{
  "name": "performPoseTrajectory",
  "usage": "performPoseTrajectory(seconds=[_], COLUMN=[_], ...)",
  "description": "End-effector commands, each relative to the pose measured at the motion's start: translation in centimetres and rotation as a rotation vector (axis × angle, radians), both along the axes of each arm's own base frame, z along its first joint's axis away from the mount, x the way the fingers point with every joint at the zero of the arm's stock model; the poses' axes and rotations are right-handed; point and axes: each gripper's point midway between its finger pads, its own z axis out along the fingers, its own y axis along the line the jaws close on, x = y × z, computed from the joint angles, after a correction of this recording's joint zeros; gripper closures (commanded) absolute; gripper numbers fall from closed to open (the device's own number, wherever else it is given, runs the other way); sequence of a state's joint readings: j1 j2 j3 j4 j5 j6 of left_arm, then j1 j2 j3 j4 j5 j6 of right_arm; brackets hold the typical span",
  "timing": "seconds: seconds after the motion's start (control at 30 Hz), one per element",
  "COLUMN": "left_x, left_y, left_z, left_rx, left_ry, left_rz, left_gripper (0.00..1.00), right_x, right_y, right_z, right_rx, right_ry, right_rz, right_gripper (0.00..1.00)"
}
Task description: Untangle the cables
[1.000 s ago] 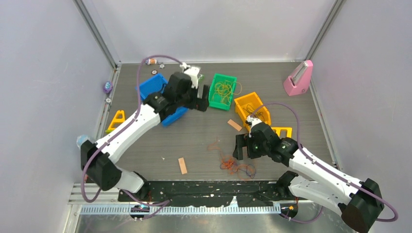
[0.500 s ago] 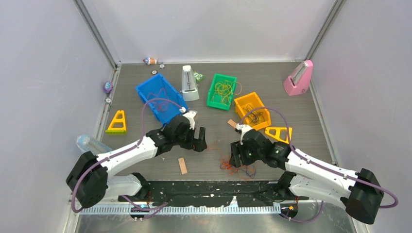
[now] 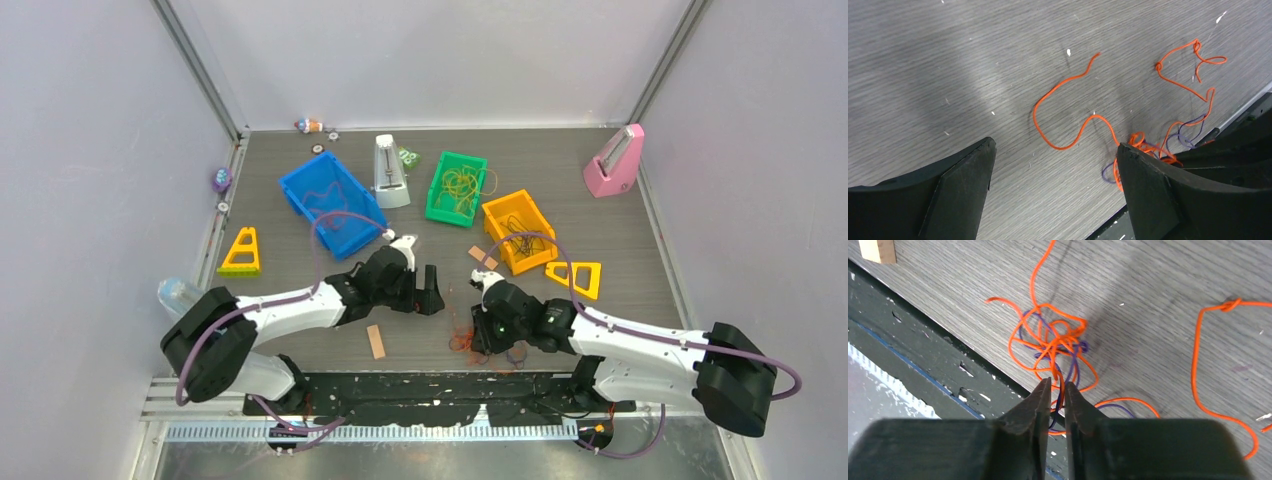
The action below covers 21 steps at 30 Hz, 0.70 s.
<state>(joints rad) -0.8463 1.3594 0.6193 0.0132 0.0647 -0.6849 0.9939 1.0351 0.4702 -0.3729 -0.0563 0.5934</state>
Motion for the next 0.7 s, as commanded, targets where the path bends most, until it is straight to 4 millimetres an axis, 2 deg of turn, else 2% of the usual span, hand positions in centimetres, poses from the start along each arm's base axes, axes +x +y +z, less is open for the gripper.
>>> performPoseTrajectory(seconds=[0.0, 0.03, 0.1, 0.33, 0.37, 0.4, 0.5, 0.53, 0.67], left_x=[1.2, 1.1, 0.8, 0.4, 0.4, 0.4, 1.1, 1.4, 3.1], left_y=[-3.1, -3.3, -4.1, -6.4, -6.8, -7.3, -7.5, -7.2, -4.9], left_z=[2.0, 1.8, 1.4, 1.0, 1.0, 0.8, 0.9, 1.2, 3.0], left_rx=[-0.100, -0.100, -0.111, -0.170, -0.170, -0.172, -0.199, -0.201, -0.170], left_ry=[-0.018, -0.006, 0.018, 0.053, 0.055, 0.055, 0.020, -0.004, -0.068], left_rz=[0.016, 0.024, 0.033, 0.084, 0.078, 0.073, 0.092, 0.107, 0.122], left_gripper=[0.11, 0.12, 0.13, 0.21, 0.26, 0.37, 0.87, 0.99, 1.00], right_x=[1.1, 1.1, 1.1, 1.1, 1.1, 1.1, 1.6, 1.7, 2.6], right_y=[1.2, 1.0, 0.8, 0.6, 0.6, 0.6, 0.1, -0.2, -2.0], right_z=[1.5, 1.6, 1.9, 2.6, 2.6, 2.6, 2.8, 2.9, 3.3], right_rx=[0.048, 0.043, 0.048, 0.071, 0.072, 0.071, 0.050, 0.035, -0.016], right_ry=[-0.048, -0.049, -0.063, -0.082, -0.082, -0.083, -0.107, -0.112, -0.157], right_rz=[-0.024, -0.026, -0.032, -0.035, -0.036, -0.036, -0.054, -0.061, -0.146], right_gripper=[0.85, 0.92, 0.94, 0.95, 0.95, 0.95, 0.95, 0.95, 0.94])
